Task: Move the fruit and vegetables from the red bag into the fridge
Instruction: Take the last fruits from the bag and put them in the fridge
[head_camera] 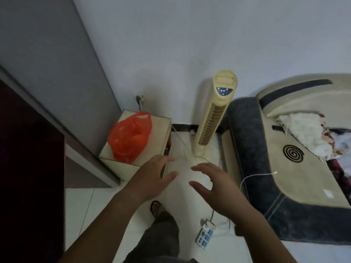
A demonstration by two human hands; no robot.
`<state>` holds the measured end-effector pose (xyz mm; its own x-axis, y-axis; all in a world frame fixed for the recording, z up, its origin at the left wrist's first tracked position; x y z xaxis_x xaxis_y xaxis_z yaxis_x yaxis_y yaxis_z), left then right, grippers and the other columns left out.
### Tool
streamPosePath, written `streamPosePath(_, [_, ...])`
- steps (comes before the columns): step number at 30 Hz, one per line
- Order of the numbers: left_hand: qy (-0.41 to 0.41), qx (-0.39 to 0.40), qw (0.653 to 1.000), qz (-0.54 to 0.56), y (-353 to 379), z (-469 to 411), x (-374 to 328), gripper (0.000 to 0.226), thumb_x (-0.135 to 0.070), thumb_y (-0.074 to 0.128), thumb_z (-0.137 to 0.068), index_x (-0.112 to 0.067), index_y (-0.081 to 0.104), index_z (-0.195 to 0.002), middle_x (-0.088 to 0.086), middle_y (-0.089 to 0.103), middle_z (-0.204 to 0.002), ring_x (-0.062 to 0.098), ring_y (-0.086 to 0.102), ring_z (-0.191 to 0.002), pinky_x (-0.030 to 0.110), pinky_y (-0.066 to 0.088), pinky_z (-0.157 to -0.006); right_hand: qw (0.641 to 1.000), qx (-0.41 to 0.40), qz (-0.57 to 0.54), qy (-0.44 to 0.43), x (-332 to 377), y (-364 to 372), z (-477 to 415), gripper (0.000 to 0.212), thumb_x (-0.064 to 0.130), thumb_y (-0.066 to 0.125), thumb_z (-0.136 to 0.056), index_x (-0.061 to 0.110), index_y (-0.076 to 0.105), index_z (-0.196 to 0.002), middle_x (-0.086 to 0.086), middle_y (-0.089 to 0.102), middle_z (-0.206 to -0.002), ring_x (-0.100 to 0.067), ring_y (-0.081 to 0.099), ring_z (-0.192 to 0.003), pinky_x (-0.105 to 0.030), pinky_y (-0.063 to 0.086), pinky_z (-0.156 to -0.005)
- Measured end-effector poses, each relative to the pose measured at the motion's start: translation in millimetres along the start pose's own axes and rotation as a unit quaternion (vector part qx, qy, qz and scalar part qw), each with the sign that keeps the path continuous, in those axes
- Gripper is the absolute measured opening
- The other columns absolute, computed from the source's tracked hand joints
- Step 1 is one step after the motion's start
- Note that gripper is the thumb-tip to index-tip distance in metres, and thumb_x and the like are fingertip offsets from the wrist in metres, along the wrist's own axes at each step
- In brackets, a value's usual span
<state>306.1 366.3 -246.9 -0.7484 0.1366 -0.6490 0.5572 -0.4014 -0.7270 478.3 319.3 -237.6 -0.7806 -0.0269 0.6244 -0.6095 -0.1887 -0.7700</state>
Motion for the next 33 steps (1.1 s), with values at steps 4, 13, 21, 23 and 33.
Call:
streamPosePath(4, [-0.031,0.024,0.999,-0.009,-34.3,-81.5,30.4,0.045,-0.040,0.049,-0.092,-0.026,0.042,-0.134,-0.006,0.041,-0.140,0.010,0.040,-0.125,0.019,0.028,-0.092,1.000,0.004,0.025,0.003,1.5,-13.2,-92.3,0.039,0.046,0.057,-0.086,0.038,0.048,-0.124,0.019,0.048,-0.128,0.008,0.040,-0.106,-0.017,0.037,-0.095])
streamPosePath(13, [-0.148,0.028,0.988,0.024,-87.5,-158.3,149.5,0.042,-0.035,0.053,-0.090,-0.019,0.049,-0.129,-0.001,0.049,-0.129,0.013,0.047,-0.115,0.027,0.040,-0.095,0.973,0.159,0.110,-0.124,25.2,4.3,-272.7,0.040,0.038,0.055,-0.089,0.032,0.047,-0.128,0.013,0.046,-0.134,-0.002,0.045,-0.115,-0.014,0.034,-0.093])
streamPosePath(21, [-0.264,-0.006,0.962,0.073,-73.3,-179.5,248.7,0.040,-0.033,0.054,-0.091,-0.017,0.050,-0.128,0.001,0.051,-0.131,0.013,0.050,-0.117,0.018,0.037,-0.089,0.914,0.314,0.135,-0.218,13.4,117.3,-413.1,0.036,0.033,0.053,-0.092,0.026,0.050,-0.127,0.009,0.048,-0.133,-0.006,0.049,-0.113,-0.015,0.034,-0.089])
streamPosePath(23, [-0.281,-0.012,0.957,0.068,-68.6,-198.1,268.0,0.039,-0.032,0.053,-0.092,-0.017,0.050,-0.128,0.001,0.051,-0.131,0.016,0.050,-0.117,0.020,0.036,-0.089,0.899,0.349,0.130,-0.231,5.0,153.6,-440.7,0.035,0.031,0.053,-0.092,0.023,0.051,-0.125,0.005,0.052,-0.128,-0.010,0.052,-0.110,-0.019,0.040,-0.089])
streamPosePath(33, [-0.302,0.019,0.948,-0.100,-9.8,-269.5,346.0,0.057,-0.033,0.051,-0.088,-0.025,0.031,-0.142,0.006,0.043,-0.141,0.027,0.038,-0.131,0.040,0.034,-0.107,0.863,0.396,0.111,-0.293,-27.0,284.9,-528.2,0.032,0.028,0.055,-0.090,0.017,0.055,-0.120,-0.003,0.059,-0.119,-0.018,0.053,-0.111,-0.027,0.040,-0.094])
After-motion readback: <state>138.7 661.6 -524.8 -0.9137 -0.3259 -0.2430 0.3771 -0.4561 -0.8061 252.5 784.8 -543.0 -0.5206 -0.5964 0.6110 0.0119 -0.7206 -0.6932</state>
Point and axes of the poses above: each hand's wrist, its own z-axis away from the middle knuckle, its own y-axis out of the palm, x = y × z, the point moved 4 cm from there along -z, towards the middle knuckle
